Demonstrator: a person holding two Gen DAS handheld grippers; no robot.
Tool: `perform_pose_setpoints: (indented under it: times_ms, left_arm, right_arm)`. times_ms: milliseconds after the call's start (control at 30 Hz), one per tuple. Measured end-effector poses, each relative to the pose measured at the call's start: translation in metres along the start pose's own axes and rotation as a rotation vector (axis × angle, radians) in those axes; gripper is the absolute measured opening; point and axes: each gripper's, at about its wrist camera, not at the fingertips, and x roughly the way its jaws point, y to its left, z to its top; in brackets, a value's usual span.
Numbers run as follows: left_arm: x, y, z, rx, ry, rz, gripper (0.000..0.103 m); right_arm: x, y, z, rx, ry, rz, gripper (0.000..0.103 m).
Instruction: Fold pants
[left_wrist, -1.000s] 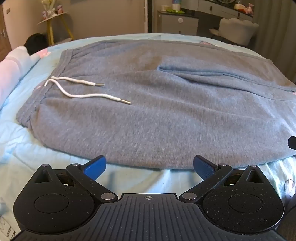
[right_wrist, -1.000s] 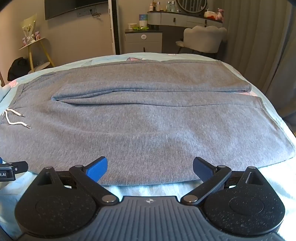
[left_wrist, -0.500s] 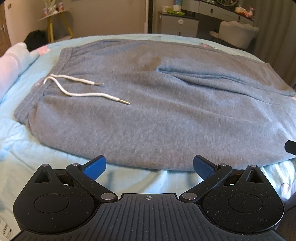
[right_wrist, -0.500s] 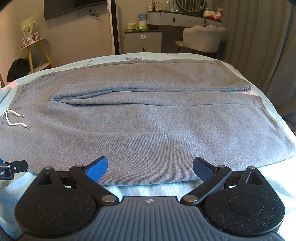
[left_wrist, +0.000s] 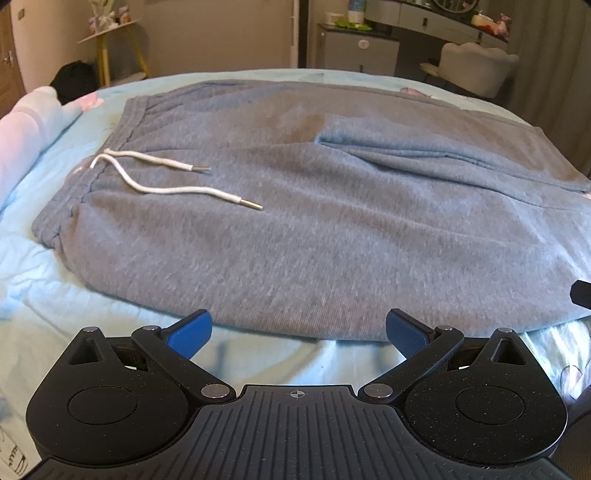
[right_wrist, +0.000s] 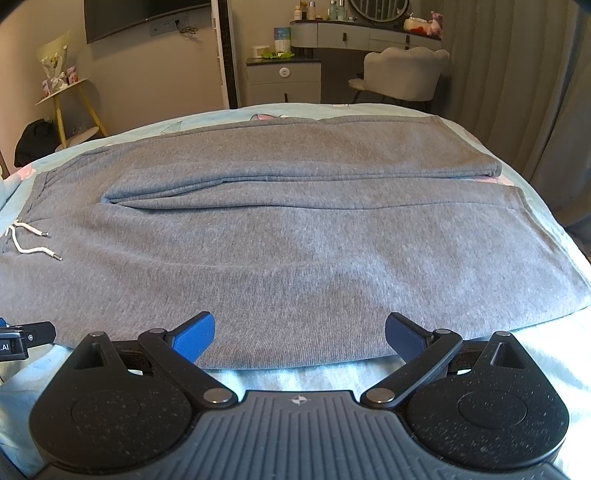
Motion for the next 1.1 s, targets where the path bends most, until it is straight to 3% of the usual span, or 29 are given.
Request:
perform_pose_setpoints:
  times_ms: [367, 833, 1100]
  left_arm:
    - [-0.004, 0.008, 0.002, -0.052, -0.039, 0.035, 0.103]
    - [0.007, 0.013, -0.002, -0.071, 0.038, 0.024, 0.103]
    - [0.003, 0.009, -0.002, -0.053, 0.014, 0.009, 0.103]
  right_arm:
    - [0.001, -0.003, 0.001, 0.018, 0.007, 0.014, 0.099]
    - [0.002, -0.004, 0.001, 0.025, 0.015, 0.018, 0.099]
    - [0.004, -0.003, 0.000, 0.028, 0.021, 0.021, 0.099]
